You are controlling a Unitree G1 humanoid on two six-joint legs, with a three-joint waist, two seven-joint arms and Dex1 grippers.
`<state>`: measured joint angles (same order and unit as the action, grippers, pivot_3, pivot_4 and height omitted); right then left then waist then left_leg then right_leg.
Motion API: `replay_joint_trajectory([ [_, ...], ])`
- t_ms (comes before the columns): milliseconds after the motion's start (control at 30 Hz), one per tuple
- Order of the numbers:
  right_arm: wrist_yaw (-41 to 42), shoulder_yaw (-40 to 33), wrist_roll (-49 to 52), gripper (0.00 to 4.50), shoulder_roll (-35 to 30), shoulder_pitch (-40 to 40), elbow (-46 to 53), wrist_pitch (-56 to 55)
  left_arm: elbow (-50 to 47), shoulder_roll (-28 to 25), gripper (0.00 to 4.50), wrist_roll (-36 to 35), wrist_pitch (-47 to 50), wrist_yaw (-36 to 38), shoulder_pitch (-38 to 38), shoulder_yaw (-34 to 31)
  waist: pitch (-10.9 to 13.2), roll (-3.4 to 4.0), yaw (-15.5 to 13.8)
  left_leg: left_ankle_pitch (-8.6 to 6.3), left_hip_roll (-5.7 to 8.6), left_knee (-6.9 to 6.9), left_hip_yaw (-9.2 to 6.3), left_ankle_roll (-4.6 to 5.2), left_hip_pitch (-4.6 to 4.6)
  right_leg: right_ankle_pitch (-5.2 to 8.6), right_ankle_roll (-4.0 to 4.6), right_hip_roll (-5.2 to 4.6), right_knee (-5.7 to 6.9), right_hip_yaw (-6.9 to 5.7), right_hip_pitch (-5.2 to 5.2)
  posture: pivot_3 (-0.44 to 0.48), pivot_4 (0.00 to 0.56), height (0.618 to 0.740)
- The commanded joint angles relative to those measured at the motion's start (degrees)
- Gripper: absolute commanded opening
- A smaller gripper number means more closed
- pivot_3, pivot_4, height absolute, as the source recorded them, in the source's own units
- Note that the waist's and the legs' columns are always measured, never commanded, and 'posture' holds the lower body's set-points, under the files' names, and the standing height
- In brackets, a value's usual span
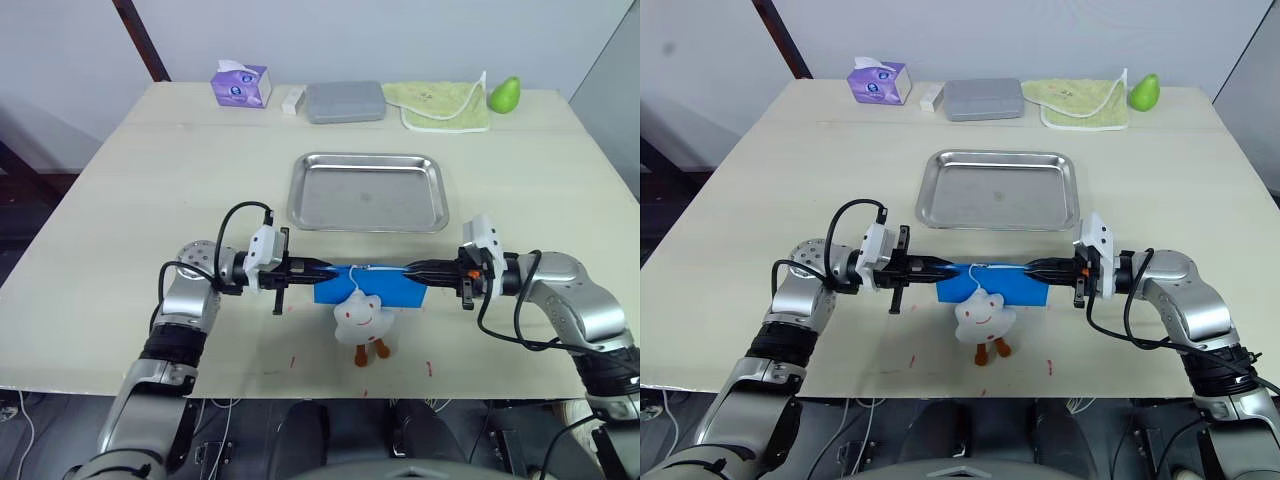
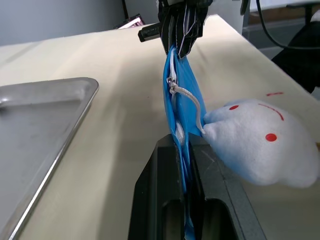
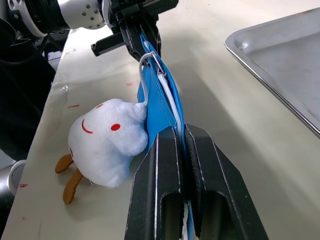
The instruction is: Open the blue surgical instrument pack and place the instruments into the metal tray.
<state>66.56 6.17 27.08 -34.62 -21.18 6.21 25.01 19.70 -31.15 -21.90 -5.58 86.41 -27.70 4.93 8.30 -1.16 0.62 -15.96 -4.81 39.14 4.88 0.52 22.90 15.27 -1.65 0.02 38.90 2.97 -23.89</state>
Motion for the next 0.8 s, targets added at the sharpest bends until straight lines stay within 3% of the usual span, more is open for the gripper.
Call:
replay_joint_trajectory([
  [33,-0.13,-0.84,-0.09,0.0,-0.67,-0.17,0.79,-0.33,-5.79,-2.34,1.38,-6.03,10.07,-0.22,2.3,-2.93,0.01,0.0,0.09,0.0,0.0,0.0,0.0,0.0,0.01,0.0,0.0,0.0,0.0,0.0,-0.01,0.0,0.15,0.74],
  [133,-0.16,-1.03,-0.13,0.0,-0.92,-0.3,0.73,-0.61,-9.81,-4.92,2.82,-9.58,16.42,-1.07,3.95,-5.39,0.03,-0.01,0.08,0.0,-0.01,-0.01,-0.03,0.0,0.02,0.0,0.0,0.0,0.01,-0.02,-0.03,0.0,0.15,0.74],
  [167,-0.14,-1.14,-0.08,0.0,-1.0,-0.4,0.69,-0.63,-11.38,-6.35,3.02,-11.08,19.01,-1.01,4.97,-6.5,0.03,-0.01,0.08,0.0,-0.01,-0.01,-0.03,0.0,0.02,0.0,0.0,0.0,0.01,-0.03,-0.03,0.0,0.15,0.74],
  [267,-0.06,-1.36,-0.04,0.0,-1.26,-0.63,0.36,-0.83,-16.36,-10.1,4.34,-15.03,25.34,-1.31,8.87,-9.49,0.04,0.01,0.15,0.0,-0.01,-0.02,0.0,0.0,0.02,0.0,0.0,-0.02,-0.01,0.0,-0.03,0.0,0.15,0.74],
  [300,-0.02,-1.39,-0.11,0.0,-1.33,-0.67,0.19,-1.0,-18.03,-10.96,4.49,-16.07,26.91,-1.55,10.17,-10.24,0.05,0.02,0.14,0.0,-0.01,-0.02,0.02,0.0,0.02,0.01,0.0,-0.02,-0.01,0.0,-0.04,0.0,0.15,0.74],
  [533,0.28,-1.82,-0.22,0.0,-2.0,-1.37,-0.89,-1.31,-32.28,-14.49,4.49,-23.63,38.55,-7.69,20.7,-14.84,0.08,0.01,-0.05,0.0,-0.02,-0.02,0.03,0.0,0.01,0.01,0.0,-0.08,0.0,-0.03,-0.03,0.0,0.15,0.74],
  [667,0.1,-2.11,-0.05,0.0,-2.24,-1.88,-0.68,-0.88,-42.35,-14.84,4.49,-21.16,42.05,-14.95,27.3,-11.05,0.1,0.05,-0.05,0.0,-0.02,-0.04,0.07,-0.01,0.0,0.01,0.0,-0.08,-0.02,0.03,-0.04,0.0,0.15,0.74],
  [733,0.02,-2.14,0.1,0.0,-2.44,-1.86,-0.18,-0.58,-44.14,-15.02,4.49,-18.72,45.66,-20.96,26.5,-8.48,0.1,0.05,-0.29,0.0,-0.02,-0.04,0.03,-0.01,0.0,0.01,0.0,-0.08,-0.01,-0.01,-0.03,0.0,0.15,0.74],
  [800,-0.14,-2.18,0.37,0.0,-2.65,-1.7,0.56,-0.17,-43.85,-14.66,4.49,-18.41,47.43,-22.44,24.6,-6.18,0.1,0.05,-0.43,0.0,-0.01,-0.04,0.01,0.0,-0.01,0.0,0.01,-0.08,0.01,-0.04,-0.02,0.0,0.15,0.74],
])
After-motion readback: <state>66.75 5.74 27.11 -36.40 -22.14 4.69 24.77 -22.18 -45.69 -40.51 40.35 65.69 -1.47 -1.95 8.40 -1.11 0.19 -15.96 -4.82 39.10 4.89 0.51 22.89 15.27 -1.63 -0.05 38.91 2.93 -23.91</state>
